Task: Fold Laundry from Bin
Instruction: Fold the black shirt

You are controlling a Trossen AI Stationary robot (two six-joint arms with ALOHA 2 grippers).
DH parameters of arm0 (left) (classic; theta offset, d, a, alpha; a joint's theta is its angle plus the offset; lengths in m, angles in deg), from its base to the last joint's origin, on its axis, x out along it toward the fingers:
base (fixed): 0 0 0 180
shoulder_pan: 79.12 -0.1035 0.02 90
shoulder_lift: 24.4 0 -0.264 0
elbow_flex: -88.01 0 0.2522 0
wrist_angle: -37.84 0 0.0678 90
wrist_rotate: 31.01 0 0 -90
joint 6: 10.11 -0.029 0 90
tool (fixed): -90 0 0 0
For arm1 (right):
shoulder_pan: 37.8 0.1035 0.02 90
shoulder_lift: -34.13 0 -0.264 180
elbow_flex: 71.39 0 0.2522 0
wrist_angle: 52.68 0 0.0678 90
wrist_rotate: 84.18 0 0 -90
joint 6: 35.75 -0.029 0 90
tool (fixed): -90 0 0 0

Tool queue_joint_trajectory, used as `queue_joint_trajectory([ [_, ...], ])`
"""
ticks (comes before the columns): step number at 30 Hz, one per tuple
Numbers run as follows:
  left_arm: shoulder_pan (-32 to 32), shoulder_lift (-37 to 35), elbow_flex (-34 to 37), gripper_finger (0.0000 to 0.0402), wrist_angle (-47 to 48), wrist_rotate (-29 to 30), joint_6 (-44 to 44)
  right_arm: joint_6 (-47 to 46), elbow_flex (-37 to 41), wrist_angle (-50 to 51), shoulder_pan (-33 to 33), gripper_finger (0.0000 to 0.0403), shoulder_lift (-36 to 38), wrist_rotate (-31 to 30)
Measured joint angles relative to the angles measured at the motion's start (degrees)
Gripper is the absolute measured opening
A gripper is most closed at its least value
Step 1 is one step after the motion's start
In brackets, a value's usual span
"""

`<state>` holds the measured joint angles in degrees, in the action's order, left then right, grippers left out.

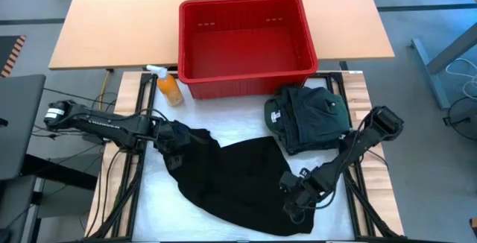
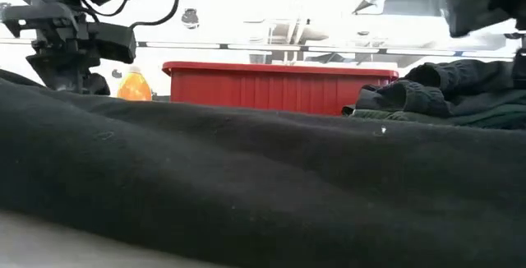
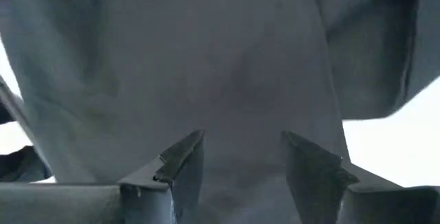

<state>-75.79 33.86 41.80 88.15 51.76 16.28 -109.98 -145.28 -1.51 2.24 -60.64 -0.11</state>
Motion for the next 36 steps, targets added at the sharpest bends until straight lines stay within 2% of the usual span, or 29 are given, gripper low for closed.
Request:
queue_joint_trajectory([
  [7, 0.0, 1.7, 0.0, 0.0093, 2.8, 2.1, -4.0, -4.3, 2.6, -0.4, 4.7, 0.0216, 0.0, -1.6],
  [9, 0.0, 3.4, 0.0, 0.0075, 3.0, 0.8, -4.1, -6.3, 4.3, -0.6, 5.9, 0.0216, -0.1, -2.1],
  [12, 0.5, 5.6, 0.0, 0.0021, 2.8, -2.4, -3.1, -8.5, 6.6, -1.2, 7.4, 0.0216, -0.2, -2.2],
  [16, 1.5, 6.2, 0.0, 0.0003, 2.0, -5.4, -2.8, -9.8, 8.4, -1.4, 8.5, 0.0216, 0.0, -2.4],
  [19, 1.6, 5.3, 0.0, 0.0, 1.8, -6.9, -2.6, -9.4, 8.8, -1.2, 8.7, 0.0202, 0.0, -2.6],
  [23, 1.6, 3.7, 0.0, 0.0, 2.2, -7.1, -1.9, -8.0, 8.5, -0.6, 8.7, 0.0162, 0.9, -1.9],
  [27, 1.6, 3.5, 0.0, 0.0, 2.2, -7.1, -1.8, -8.5, 7.1, 1.2, 8.7, 0.014, 4.9, -1.3],
  [33, 1.6, 3.5, 0.0, 0.0, 1.7, -6.5, -1.3, -9.0, 7.2, 9.8, 7.3, 0.0157, 7.9, -1.4],
  [36, 1.6, 3.5, 0.0, 0.0, 1.7, -6.5, -0.5, -4.7, 8.9, 8.7, 5.4, 0.0175, 6.7, 1.1],
])
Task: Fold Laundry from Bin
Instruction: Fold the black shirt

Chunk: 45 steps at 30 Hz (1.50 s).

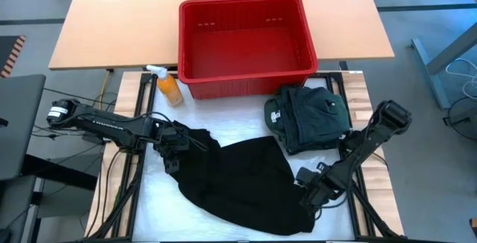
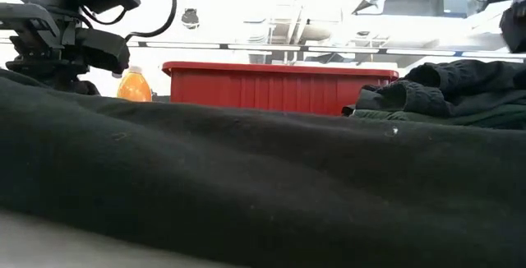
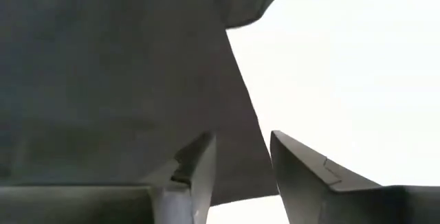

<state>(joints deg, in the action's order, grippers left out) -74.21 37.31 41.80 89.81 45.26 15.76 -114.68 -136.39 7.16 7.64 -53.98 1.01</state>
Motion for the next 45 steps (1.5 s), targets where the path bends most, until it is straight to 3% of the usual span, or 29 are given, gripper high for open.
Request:
queue_joint_trajectory([
  [8, 0.0, 0.0, 0.0, 0.0, -0.1, -0.5, 1.9, 5.5, 6.1, -10.3, -3.0, 0.0189, -2.8, 8.8],
  [11, 0.0, 0.0, 0.0, 0.0, -0.3, -0.5, 2.0, 5.5, 6.2, -9.6, -2.9, 0.0146, -2.2, 9.6],
  [15, 0.3, -0.7, 0.0, 0.0, -1.3, -0.5, 1.7, 6.6, 4.0, -6.9, -2.8, 0.0032, 0.0, 12.7],
  [19, 0.1, -4.3, 0.0, 0.0, -3.2, -0.5, 0.8, 9.2, -0.9, -5.9, -3.1, 0.0018, 5.7, 13.4],
  [29, -7.1, -25.8, 0.0, 0.0, -8.0, -2.6, -1.2, 10.4, -20.0, 15.3, -3.2, 0.0011, 18.6, 1.5],
  [37, -9.5, -44.6, -0.1, 0.0, -6.8, -7.0, 5.0, 10.0, -37.3, 29.6, -1.4, 0.0011, 20.6, -7.7],
  [41, -9.2, -48.7, 0.0, 0.0, 3.1, -5.0, 12.6, 9.5, -39.0, 30.0, -0.5, 0.0011, 19.8, -8.2],
  [45, -8.1, -48.0, 3.7, 0.0, 0.9, -0.9, 17.9, 8.6, -37.4, 30.2, 0.1, 0.0011, 17.0, -7.2],
])
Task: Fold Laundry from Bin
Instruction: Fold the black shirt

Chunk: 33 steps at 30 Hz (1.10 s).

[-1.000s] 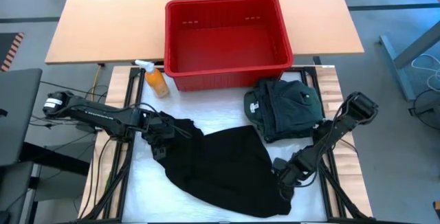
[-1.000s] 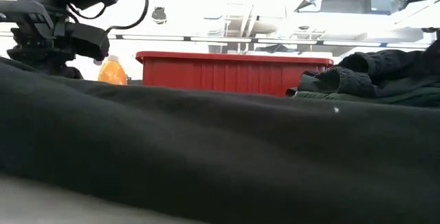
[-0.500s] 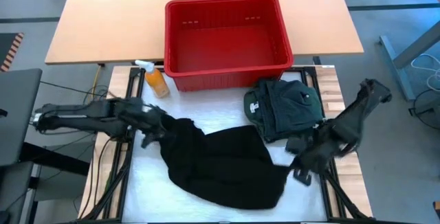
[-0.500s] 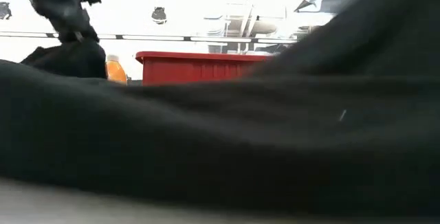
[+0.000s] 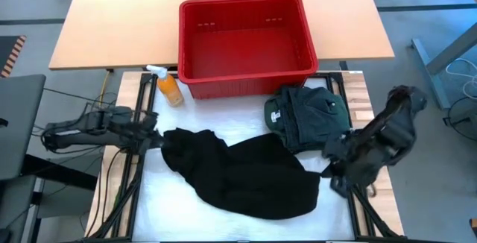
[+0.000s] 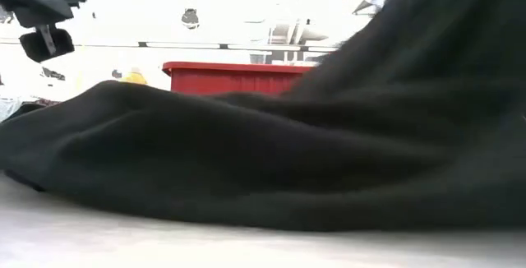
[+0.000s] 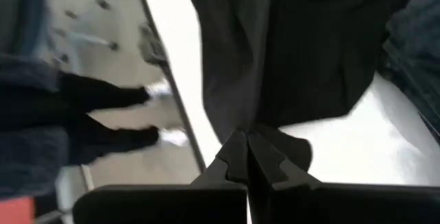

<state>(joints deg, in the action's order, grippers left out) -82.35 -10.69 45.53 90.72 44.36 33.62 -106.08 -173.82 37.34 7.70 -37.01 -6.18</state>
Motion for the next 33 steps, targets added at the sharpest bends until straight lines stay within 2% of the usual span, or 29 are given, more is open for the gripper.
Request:
queue_joint_trajectory([
  [4, 1.2, 4.5, 7.1, 0.0001, -10.9, 5.7, 0.4, 0.3, 2.0, -0.4, -0.1, 0.0014, -3.4, 0.1],
  [7, 1.3, 10.7, 10.3, 0.0012, -21.3, 10.4, -3.3, 0.3, 2.3, -0.4, -0.1, 0.0015, -6.2, 1.2],
  [9, 0.6, 15.4, 10.0, 0.0029, -24.8, 13.8, -8.5, 0.3, 2.3, -0.7, 0.0, 0.0015, -7.8, 2.1],
  [13, -2.0, 25.8, 5.3, 0.0077, -24.4, 18.5, -17.2, 1.4, 2.3, -2.6, -0.1, 0.0016, -9.7, 4.5],
  [18, -6.9, 42.8, 0.3, 0.0144, -23.2, 15.0, -24.2, 1.4, 2.3, -3.4, -0.1, 0.0017, -10.6, 4.6],
  [23, -10.4, 57.4, -4.0, 0.0183, -22.9, 14.6, -28.7, 0.8, 2.3, -4.5, -0.1, 0.0018, -10.6, 4.4],
  [27, -11.1, 62.9, -7.5, 0.0187, -21.6, 12.4, -33.3, 0.2, 2.3, -5.4, -0.1, 0.0018, -10.6, 4.4],
  [33, -11.2, 65.9, -9.3, 0.0186, -19.0, 12.7, -35.6, -0.8, 2.3, -5.6, -0.1, 0.0018, -10.6, 4.3],
])
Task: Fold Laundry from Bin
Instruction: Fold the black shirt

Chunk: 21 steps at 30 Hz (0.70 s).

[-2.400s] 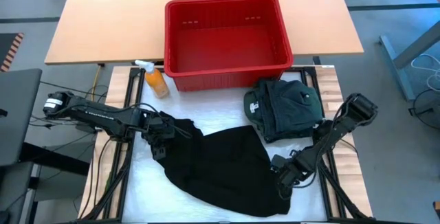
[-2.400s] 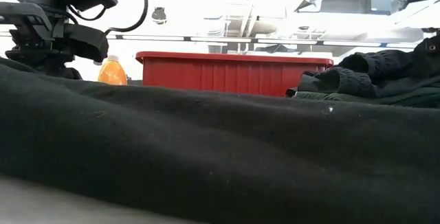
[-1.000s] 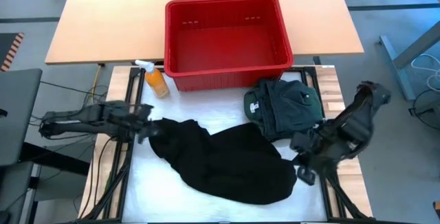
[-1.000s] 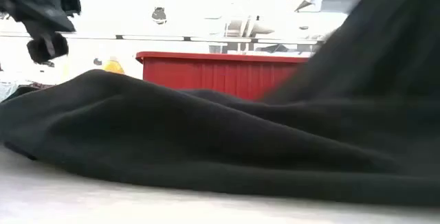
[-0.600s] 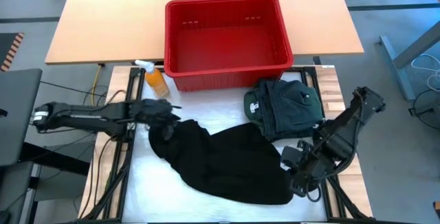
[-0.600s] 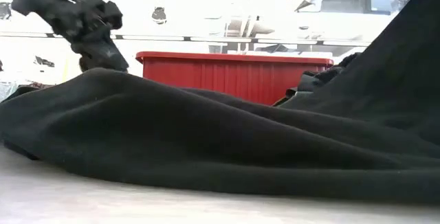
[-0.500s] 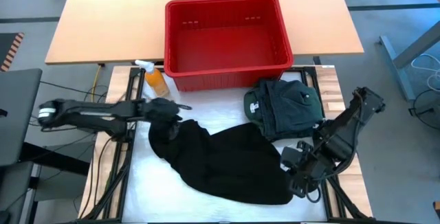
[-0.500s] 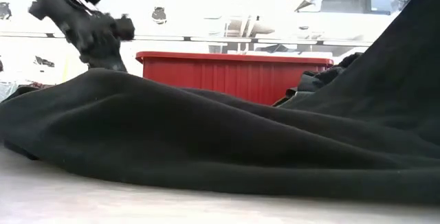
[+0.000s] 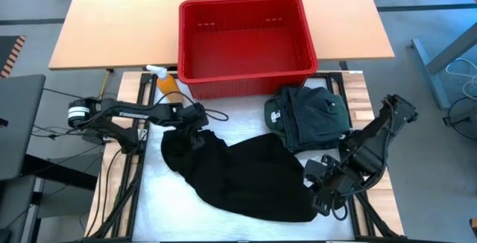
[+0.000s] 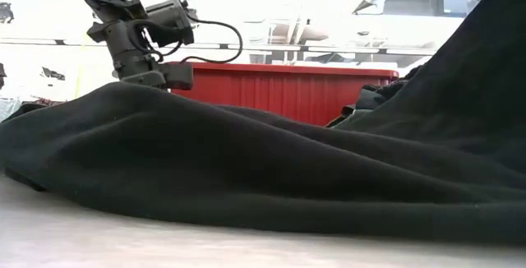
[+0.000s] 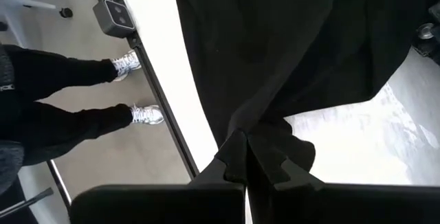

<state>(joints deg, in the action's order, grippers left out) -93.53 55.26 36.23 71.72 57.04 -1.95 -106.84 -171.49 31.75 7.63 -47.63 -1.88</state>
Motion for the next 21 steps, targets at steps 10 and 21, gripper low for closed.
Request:
queue_joint_trajectory([
  [10, 0.2, -1.8, 0.0, 0.0024, 1.0, -4.7, 1.0, 0.7, 0.0, 1.2, 0.0, 0.0018, 0.0, -1.6],
  [21, 0.2, -16.1, -6.7, 0.0, 11.5, -12.1, -1.9, 0.6, 0.0, 2.1, 0.0, 0.0018, 0.8, -1.7],
])
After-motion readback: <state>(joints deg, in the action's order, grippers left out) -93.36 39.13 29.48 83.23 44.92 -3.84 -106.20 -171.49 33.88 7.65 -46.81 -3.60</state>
